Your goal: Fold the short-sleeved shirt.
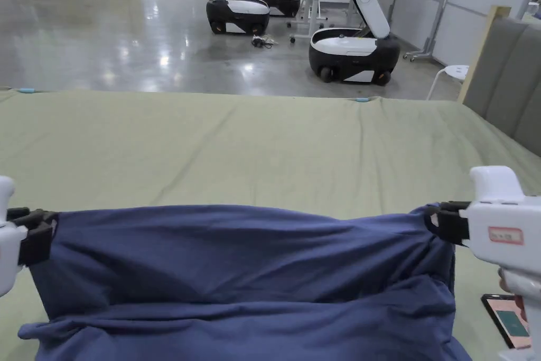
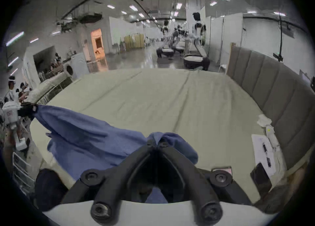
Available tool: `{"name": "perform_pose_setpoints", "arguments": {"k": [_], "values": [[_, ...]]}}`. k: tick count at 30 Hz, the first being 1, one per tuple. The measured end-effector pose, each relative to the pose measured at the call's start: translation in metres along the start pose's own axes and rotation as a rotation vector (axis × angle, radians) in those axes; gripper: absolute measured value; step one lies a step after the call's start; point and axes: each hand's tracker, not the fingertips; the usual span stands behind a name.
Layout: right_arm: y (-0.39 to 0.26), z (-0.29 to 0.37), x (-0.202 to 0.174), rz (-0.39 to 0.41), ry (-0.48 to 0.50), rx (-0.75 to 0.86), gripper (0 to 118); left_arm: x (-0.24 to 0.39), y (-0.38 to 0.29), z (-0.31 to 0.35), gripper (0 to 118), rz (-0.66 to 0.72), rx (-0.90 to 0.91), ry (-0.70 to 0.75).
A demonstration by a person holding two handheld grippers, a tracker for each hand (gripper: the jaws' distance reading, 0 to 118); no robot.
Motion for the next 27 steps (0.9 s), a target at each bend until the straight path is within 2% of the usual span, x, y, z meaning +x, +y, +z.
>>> {"name": "perform_pose_setpoints", "arguments": {"k": [2,5,8,10,11,12,13,14,15,18,20,23,24,25,26,27], "values": [[-0.033,0.024,-0.007,-0.008,0.018,0.007,4,-0.003,-0.028,0.022,4,0.007,-0.019,-0.005],[-0.089,0.029,-0.018,-0.003,-0.021,-0.060,4,-0.009,-0.079,0.028,4,0.055,-0.153,-0.004],[-0.134,0.006,-0.015,-0.079,-0.023,-0.168,4,-0.011,-0.121,0.015,4,0.094,-0.266,-0.015],[-0.149,-0.003,-0.019,-0.094,-0.046,-0.174,5,-0.005,-0.135,0.003,4,0.085,-0.305,-0.021],[-0.151,-0.005,-0.020,-0.104,-0.054,-0.167,9,-0.002,-0.137,0.001,7,0.089,-0.292,-0.016],[-0.149,-0.006,-0.017,-0.123,-0.054,-0.151,29,0.001,-0.137,0.001,39,0.092,-0.279,-0.011],[-0.146,-0.004,-0.018,-0.144,-0.059,-0.122,53,0.001,-0.135,0.000,84,0.101,-0.241,0.009],[-0.142,-0.001,-0.019,-0.154,-0.060,-0.101,79,0.003,-0.130,0.005,112,0.113,-0.203,0.034],[-0.133,0.006,-0.022,-0.154,-0.074,-0.067,95,0.006,-0.122,0.010,110,0.123,-0.170,0.045],[-0.110,0.034,-0.039,-0.108,-0.064,0.179,95,0.024,-0.095,0.036,110,0.118,0.072,-0.028],[-0.094,0.050,-0.053,-0.087,-0.050,0.334,95,0.039,-0.078,0.041,109,0.092,0.171,-0.010],[-0.073,0.055,-0.072,-0.065,-0.044,0.453,94,0.057,-0.060,0.046,105,0.099,0.304,-0.002],[-0.070,0.054,-0.077,-0.059,-0.050,0.448,80,0.061,-0.055,0.045,90,0.101,0.294,-0.005],[-0.067,0.052,-0.082,-0.053,-0.059,0.438,53,0.064,-0.053,0.042,62,0.103,0.280,-0.004],[-0.064,0.049,-0.086,-0.045,-0.068,0.428,16,0.066,-0.050,0.040,22,0.109,0.262,-0.008],[-0.063,0.045,-0.089,-0.043,-0.075,0.410,3,0.065,-0.049,0.035,2,0.109,0.210,-0.017]]}}
